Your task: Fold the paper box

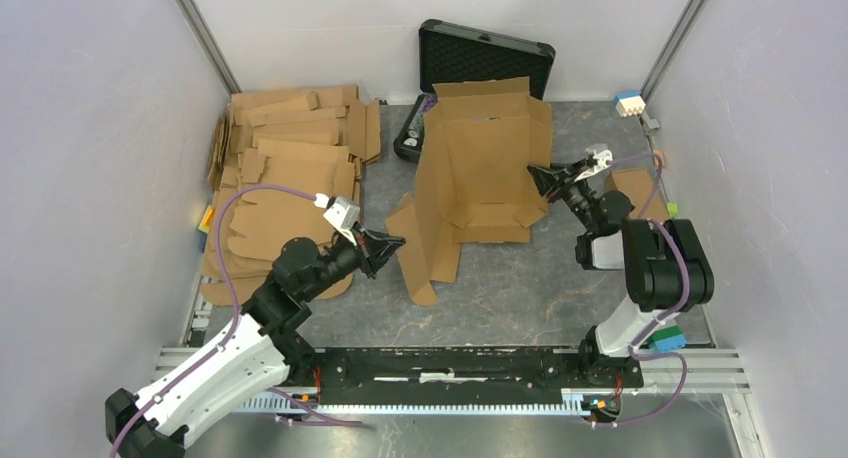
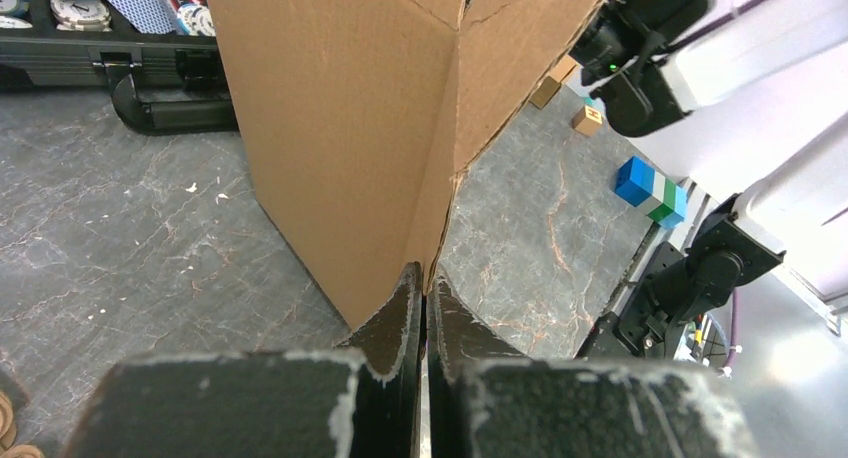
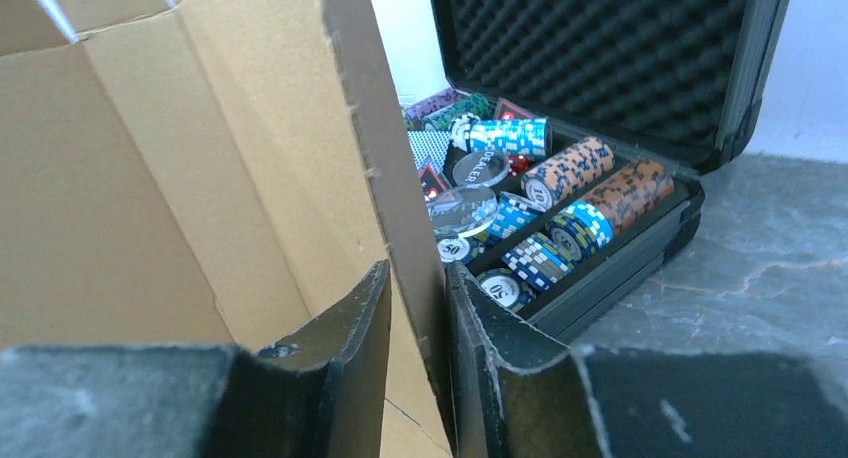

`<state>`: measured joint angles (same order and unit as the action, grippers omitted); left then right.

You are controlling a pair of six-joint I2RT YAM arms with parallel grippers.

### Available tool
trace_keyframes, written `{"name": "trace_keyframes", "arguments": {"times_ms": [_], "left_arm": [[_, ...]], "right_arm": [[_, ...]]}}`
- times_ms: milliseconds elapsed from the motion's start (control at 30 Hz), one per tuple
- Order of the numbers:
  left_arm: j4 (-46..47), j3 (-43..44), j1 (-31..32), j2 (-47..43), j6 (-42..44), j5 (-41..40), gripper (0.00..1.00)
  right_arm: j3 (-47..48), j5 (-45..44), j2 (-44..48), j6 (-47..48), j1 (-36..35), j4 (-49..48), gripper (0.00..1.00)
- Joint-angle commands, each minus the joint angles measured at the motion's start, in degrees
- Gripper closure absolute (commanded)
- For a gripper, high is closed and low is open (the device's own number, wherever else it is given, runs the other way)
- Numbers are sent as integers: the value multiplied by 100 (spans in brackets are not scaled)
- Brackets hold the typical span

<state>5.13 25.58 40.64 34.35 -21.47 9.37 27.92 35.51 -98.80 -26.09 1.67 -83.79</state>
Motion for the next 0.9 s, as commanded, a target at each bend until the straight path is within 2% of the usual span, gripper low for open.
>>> {"name": "trace_keyframes", "arguments": {"times_ms": [0, 133, 167, 200, 300, 433, 533, 667, 867], "left_arm": [[208, 8, 42, 229, 152, 139, 98], [443, -3, 49, 249, 161, 389, 98], [462, -1, 49, 232, 153, 417, 98], [472, -1, 49, 214, 157, 423, 98], [489, -53, 49, 142, 152, 439, 98], [410, -157, 49, -12, 79, 186, 95], [159, -266, 49, -252, 39, -452, 89], [172, -523, 47, -518, 136, -1246, 82], [582, -633, 49, -191, 521, -1655, 50]], "right_arm": [[-453, -390, 820, 881, -331, -259, 69], [-610, -1097, 1426, 1742, -659, 1070, 88], [-654, -1280, 1510, 1833, -706, 1244, 93], [-750, -1393, 1559, 1783, -735, 1242, 94], [-1196, -1743, 1688, 1546, -757, 936, 88], [-1576, -2271, 1975, 1685, -869, 915, 85], [-1599, -2302, 2010, 1798, -913, 871, 85], [-1828, -2312, 1926, 1851, -979, 318, 84], [-1929, -2323, 1867, 1998, -1054, 78, 82]]}}
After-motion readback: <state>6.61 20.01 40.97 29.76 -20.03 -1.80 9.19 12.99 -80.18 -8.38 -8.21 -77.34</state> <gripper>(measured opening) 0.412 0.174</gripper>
